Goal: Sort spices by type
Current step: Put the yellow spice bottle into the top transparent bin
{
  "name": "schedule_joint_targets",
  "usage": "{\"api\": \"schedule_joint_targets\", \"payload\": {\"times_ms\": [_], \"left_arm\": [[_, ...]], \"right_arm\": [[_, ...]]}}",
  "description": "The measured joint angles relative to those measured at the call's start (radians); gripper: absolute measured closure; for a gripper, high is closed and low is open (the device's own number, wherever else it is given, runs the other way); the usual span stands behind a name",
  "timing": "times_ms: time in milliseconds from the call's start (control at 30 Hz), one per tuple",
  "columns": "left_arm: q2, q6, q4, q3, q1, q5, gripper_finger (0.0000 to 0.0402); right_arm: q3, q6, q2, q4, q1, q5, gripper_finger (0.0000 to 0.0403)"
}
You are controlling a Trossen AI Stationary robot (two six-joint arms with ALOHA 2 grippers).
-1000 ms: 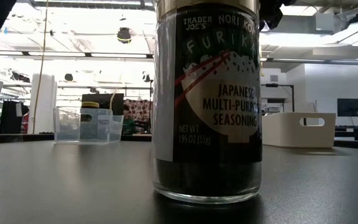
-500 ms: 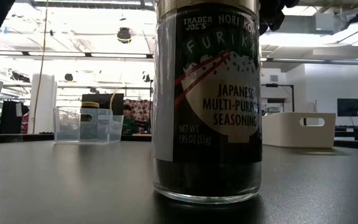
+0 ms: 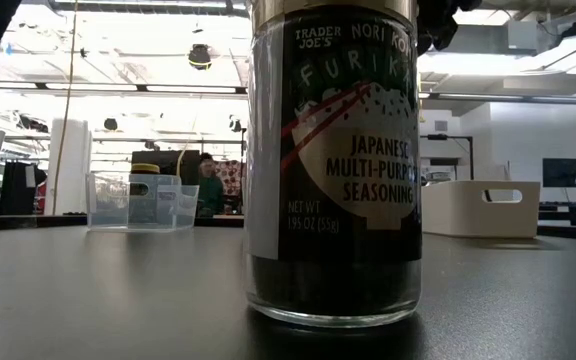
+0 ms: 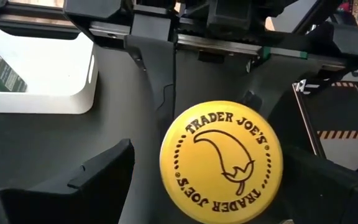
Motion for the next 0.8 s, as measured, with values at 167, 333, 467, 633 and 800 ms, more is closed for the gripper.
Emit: {"api": "schedule_joint_targets", "payload": {"times_ms": [167,333,467,633,800], "left_arm": [[0.0,-0.008,0.0,0.0,0.0,0.0,0.0059],[0.0,-0.02,0.01,0.0,0.0,0.0,0.0064],[0.0,-0.023,0.012,0.0,0.0,0.0,0.0091],[0.0,-0.034,0.001,0.0,0.0,0.003,0.0137],[0.0,-0.045,-0.024,0.0,-0.001,0.008,0.0175]], "right_arm": [[0.0,0.0,0.0,-0.001,0.0,0.0,0.0181],[0.0,-0.001,0.0,-0.012,0.0,-0.001,0.0181],[0.0,-0.001,0.0,-0.022,0.0,-0.001,0.0181],[0.0,-0.001,0.0,-0.022,0.0,-0.001,0.0181],[0.0,-0.001,0.0,-0.023,0.0,-0.003,0.0181]]}}
